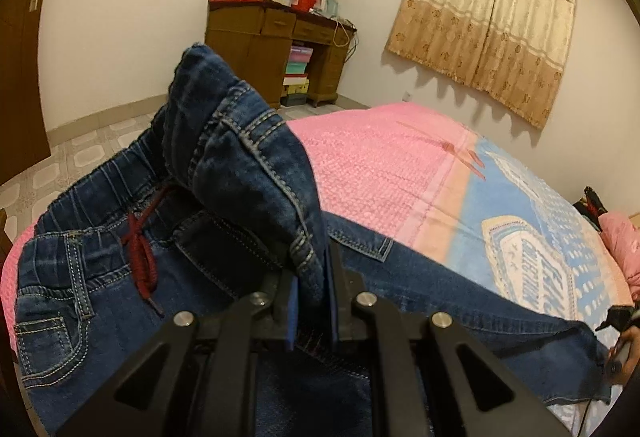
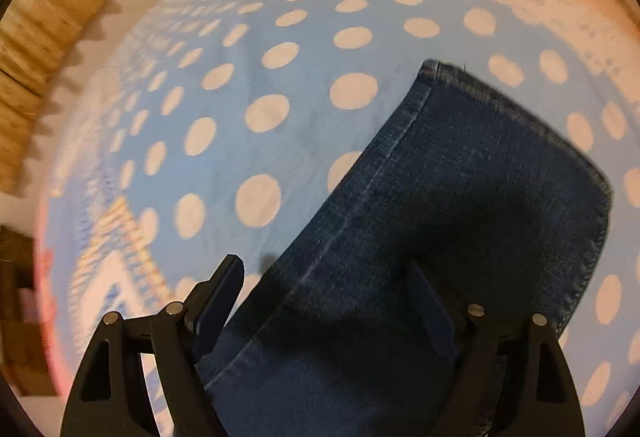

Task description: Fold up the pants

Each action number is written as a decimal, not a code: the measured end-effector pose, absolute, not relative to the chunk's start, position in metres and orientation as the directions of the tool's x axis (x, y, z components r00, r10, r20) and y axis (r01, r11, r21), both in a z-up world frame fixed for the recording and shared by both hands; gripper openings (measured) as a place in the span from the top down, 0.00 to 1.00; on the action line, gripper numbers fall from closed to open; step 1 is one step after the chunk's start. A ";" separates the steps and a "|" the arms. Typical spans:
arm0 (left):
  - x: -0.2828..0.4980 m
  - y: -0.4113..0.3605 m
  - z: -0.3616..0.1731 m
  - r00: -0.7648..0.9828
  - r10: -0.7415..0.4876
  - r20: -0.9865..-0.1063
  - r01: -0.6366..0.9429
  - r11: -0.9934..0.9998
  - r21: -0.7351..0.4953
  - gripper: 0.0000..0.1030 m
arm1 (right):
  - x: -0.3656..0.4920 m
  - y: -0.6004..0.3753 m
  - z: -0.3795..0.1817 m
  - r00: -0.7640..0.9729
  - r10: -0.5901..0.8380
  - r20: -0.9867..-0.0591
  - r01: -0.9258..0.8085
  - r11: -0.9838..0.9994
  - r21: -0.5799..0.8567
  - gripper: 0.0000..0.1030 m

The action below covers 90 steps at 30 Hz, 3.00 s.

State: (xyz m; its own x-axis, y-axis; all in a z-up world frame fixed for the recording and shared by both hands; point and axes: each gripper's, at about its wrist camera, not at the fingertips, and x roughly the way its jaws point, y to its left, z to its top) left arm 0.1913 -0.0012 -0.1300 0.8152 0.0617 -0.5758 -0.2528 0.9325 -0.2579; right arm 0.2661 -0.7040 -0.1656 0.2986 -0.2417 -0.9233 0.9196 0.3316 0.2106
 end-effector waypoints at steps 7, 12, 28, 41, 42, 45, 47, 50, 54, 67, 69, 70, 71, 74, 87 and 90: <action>0.195 0.005 -0.137 0.794 0.035 -0.607 -0.240 0.935 -0.259 0.88 | 0.285 -0.688 -0.165 0.145 -0.317 -0.937 0.886 0.464 -0.020 0.66; 0.205 0.021 -0.119 0.779 -0.056 -0.625 -0.198 0.923 -0.331 0.88 | 0.232 -0.705 -0.136 0.366 -0.137 -0.921 0.849 0.454 0.270 0.92; 0.169 0.113 -0.033 0.759 -0.234 -0.607 -0.146 0.848 -0.510 0.88 | 0.030 -0.663 0.025 0.812 0.008 -0.583 0.517 0.453 0.726 0.93; 0.065 0.172 -0.092 0.677 -0.216 -0.704 -0.216 0.856 -0.470 0.88 | -0.199 -0.572 -0.104 0.771 0.084 -0.632 0.534 0.455 0.712 0.93; 0.063 0.171 -0.100 0.664 -0.208 -0.718 -0.227 0.860 -0.458 0.88 | -0.213 -0.565 -0.121 0.758 0.078 -0.648 0.552 0.453 0.700 0.93; 0.054 0.170 -0.122 0.633 -0.182 -0.753 -0.257 0.867 -0.426 0.88 | -0.236 -0.553 -0.159 0.708 0.060 -0.704 0.618 0.430 0.658 0.94; 0.048 0.171 -0.129 0.626 -0.178 -0.759 -0.266 0.866 -0.423 0.88 | -0.247 -0.554 -0.181 0.686 0.049 -0.726 0.655 0.392 0.646 0.94; 0.041 0.174 -0.129 0.631 -0.179 -0.755 -0.258 0.869 -0.422 0.88 | -0.261 -0.560 -0.204 0.649 0.010 -0.760 0.714 0.337 0.614 0.96; 0.036 0.173 -0.125 0.640 -0.168 -0.750 -0.240 0.883 -0.403 0.88 | -0.272 -0.569 -0.212 0.659 -0.001 -0.752 0.725 0.267 0.635 0.96; 0.032 0.190 -0.164 0.562 -0.127 -0.817 -0.286 0.897 -0.336 0.79 | -0.207 -0.486 -0.088 0.686 -0.089 -0.722 0.538 0.730 0.422 0.96; 0.035 0.190 -0.174 0.515 -0.075 -0.854 -0.298 0.918 -0.261 0.68 | -0.182 -0.457 -0.081 0.693 -0.047 -0.719 0.471 0.785 0.403 0.96; 0.033 0.192 -0.173 0.516 -0.059 -0.855 -0.304 0.920 -0.247 0.67 | -0.171 -0.444 -0.079 0.691 -0.019 -0.722 0.438 0.806 0.398 0.96; 0.030 0.196 -0.168 0.522 -0.021 -0.853 -0.318 0.923 -0.217 0.67 | -0.158 -0.429 -0.079 0.686 0.018 -0.727 0.399 0.827 0.396 0.96; 0.020 0.211 -0.147 0.551 0.098 -0.829 -0.348 0.930 -0.122 0.56 | -0.123 -0.389 -0.080 0.666 0.150 -0.731 0.290 0.851 0.438 0.96; 0.042 0.141 -0.104 0.723 0.077 -0.687 -0.157 0.986 -0.055 0.50 | 0.122 -0.317 -0.071 0.591 0.615 -0.522 0.042 0.623 0.781 0.51; 0.061 0.122 -0.125 0.691 0.088 -0.718 -0.157 0.987 -0.030 0.50 | 0.167 -0.298 -0.091 0.542 0.676 -0.499 0.050 0.567 0.822 0.31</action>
State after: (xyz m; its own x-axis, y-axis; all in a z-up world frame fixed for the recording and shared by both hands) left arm 0.0615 0.1221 -0.1251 0.6908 0.0877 -0.7178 -0.1569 0.9871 -0.0304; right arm 0.1667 -0.2982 -0.0912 0.5421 0.6760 -0.4992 0.0502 0.5669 0.8222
